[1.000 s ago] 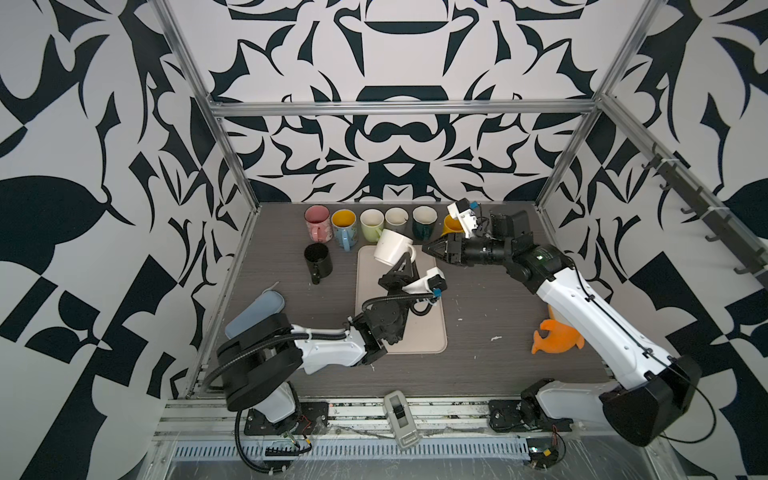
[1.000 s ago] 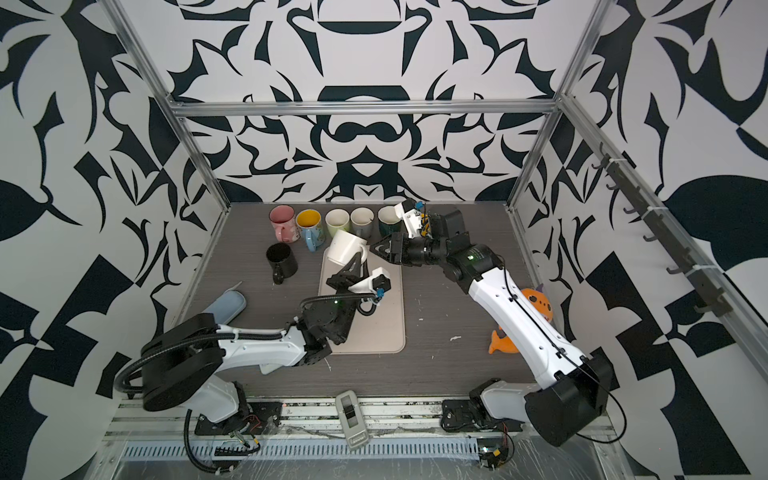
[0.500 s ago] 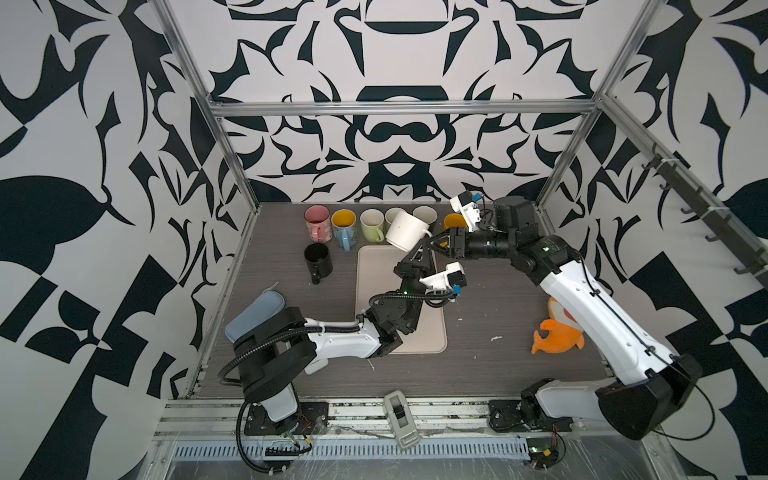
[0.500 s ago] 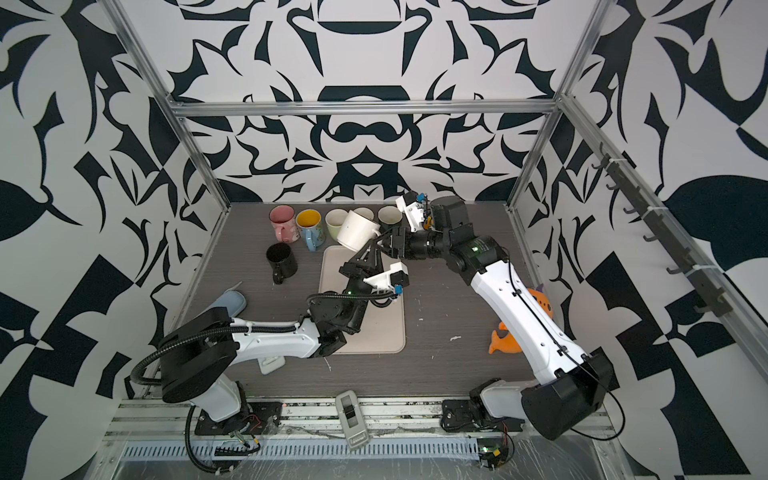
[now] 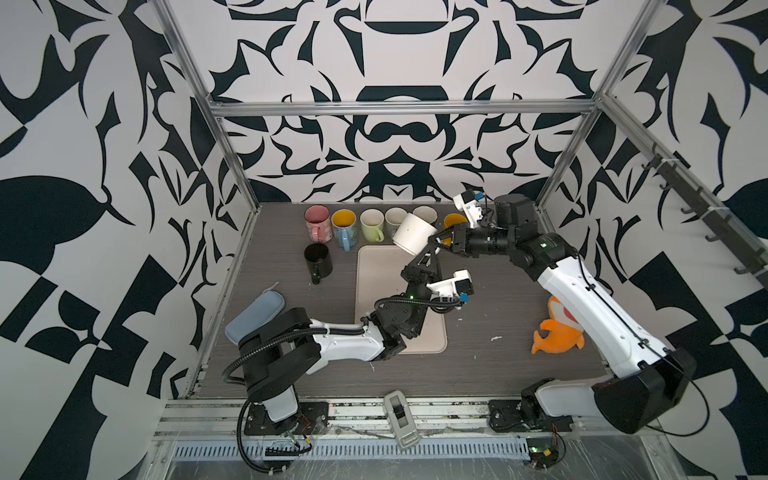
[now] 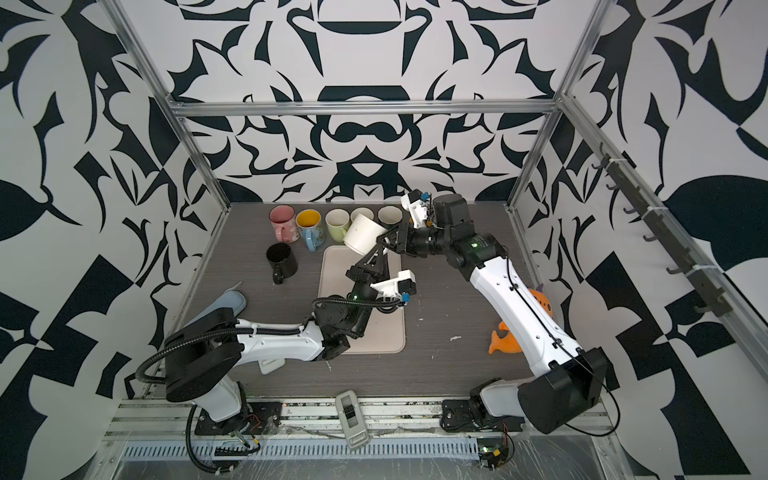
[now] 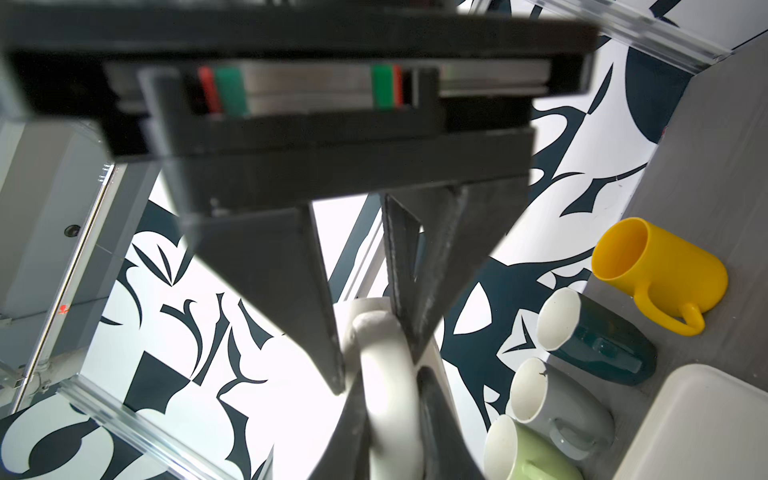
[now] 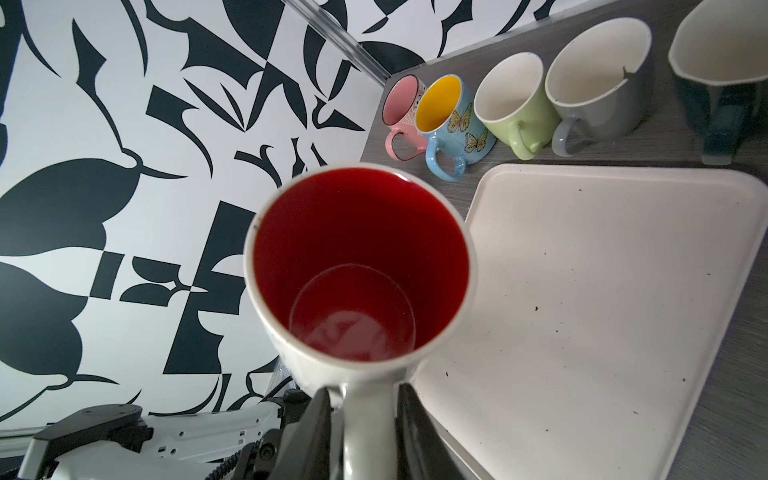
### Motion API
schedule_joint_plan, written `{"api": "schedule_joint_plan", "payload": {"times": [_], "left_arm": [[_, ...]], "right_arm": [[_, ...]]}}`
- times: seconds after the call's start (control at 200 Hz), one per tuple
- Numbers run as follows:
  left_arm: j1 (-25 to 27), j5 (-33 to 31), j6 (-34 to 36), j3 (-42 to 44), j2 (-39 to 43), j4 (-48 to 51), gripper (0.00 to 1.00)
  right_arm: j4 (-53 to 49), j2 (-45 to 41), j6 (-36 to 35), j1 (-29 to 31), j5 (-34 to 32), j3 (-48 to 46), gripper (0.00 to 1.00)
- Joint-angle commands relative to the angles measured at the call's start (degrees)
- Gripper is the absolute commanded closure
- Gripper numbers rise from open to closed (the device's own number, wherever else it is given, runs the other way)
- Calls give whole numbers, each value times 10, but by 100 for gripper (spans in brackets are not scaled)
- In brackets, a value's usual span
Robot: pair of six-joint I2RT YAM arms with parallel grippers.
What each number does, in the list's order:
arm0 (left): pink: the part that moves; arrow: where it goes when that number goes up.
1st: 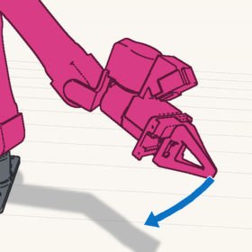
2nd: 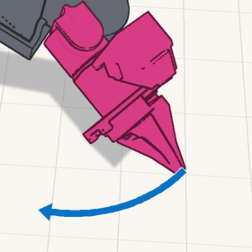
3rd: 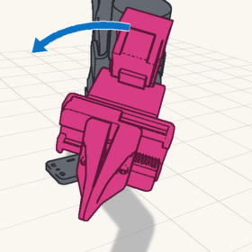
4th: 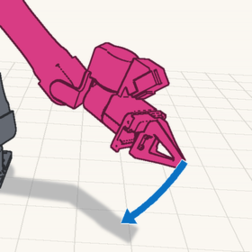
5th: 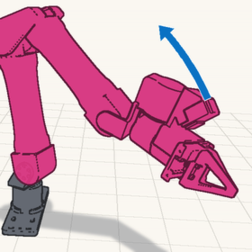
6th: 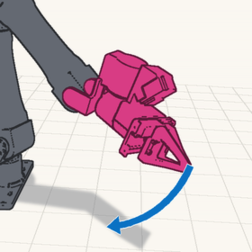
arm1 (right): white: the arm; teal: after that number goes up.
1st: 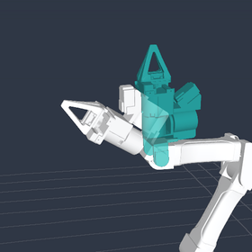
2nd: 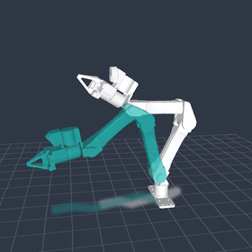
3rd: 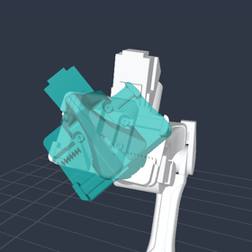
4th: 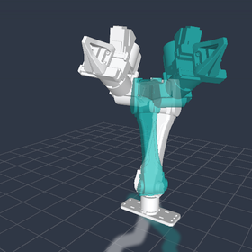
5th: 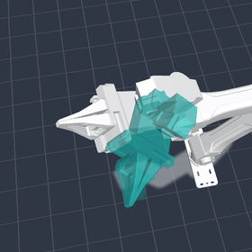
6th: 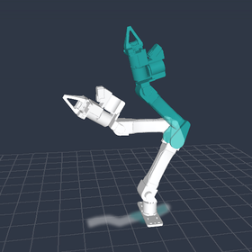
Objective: Turn the mug right side up
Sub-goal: 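Grasp the white mug's handle with the right gripper beside the left gripper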
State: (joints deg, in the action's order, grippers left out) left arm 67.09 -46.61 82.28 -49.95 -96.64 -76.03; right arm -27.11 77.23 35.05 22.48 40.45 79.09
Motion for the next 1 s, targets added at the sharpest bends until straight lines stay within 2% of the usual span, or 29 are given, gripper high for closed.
{"api": "schedule_joint_plan", "payload": {"times": [0.0, 0.18, 0.245, 0.325, 0.375, 0.835, 0.995], "left_arm": [[5, 23, 26, -23, 11, -66, 100], [8, 31, 38, -21, 11, -65, 100], [10, 33, 42, -20, 11, -65, 100], [12, 36, 45, -19, 11, -66, 100], [13, 40, 47, -18, 10, -66, 100], [13, 46, 69, -6, 9, -66, 100], [13, 28, 73, -10, -3, -65, 100]], "right_arm": [[16, -1, 11, 0, 10, -1, 70], [17, 11, 21, -1, 14, 2, 68], [21, 15, 27, -2, 20, 1, 71], [27, 21, 36, -2, 28, -2, 86], [29, 24, 41, -2, 32, -3, 100], [27, 2, 41, -2, 32, -34, 100], [23, -8, 41, -2, 29, -44, 100]]}}
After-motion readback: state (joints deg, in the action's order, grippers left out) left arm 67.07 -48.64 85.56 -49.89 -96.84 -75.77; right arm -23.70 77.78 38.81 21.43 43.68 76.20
